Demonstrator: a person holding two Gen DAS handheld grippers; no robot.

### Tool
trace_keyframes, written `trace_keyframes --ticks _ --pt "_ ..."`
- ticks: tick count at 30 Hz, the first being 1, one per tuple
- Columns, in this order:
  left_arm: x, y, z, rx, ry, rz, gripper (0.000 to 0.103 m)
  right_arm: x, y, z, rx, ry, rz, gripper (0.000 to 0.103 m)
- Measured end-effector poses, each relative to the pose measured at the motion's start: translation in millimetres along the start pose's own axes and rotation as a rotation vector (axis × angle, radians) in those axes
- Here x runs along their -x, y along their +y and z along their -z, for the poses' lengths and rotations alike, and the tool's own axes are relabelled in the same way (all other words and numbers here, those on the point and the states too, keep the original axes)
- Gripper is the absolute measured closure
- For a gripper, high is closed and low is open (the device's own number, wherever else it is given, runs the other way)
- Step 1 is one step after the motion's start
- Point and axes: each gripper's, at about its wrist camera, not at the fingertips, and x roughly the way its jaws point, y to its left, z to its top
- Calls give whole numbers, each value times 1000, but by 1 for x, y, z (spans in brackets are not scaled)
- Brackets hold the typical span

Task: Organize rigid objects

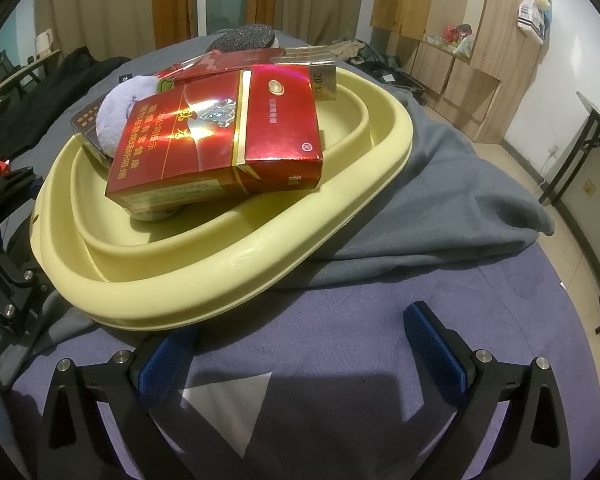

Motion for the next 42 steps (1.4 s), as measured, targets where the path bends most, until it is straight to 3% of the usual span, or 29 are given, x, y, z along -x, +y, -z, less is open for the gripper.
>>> trace_keyframes --ticks 42 --pt "2 0 2 0 1 0 0 1 1 1 3 -1 -7 0"
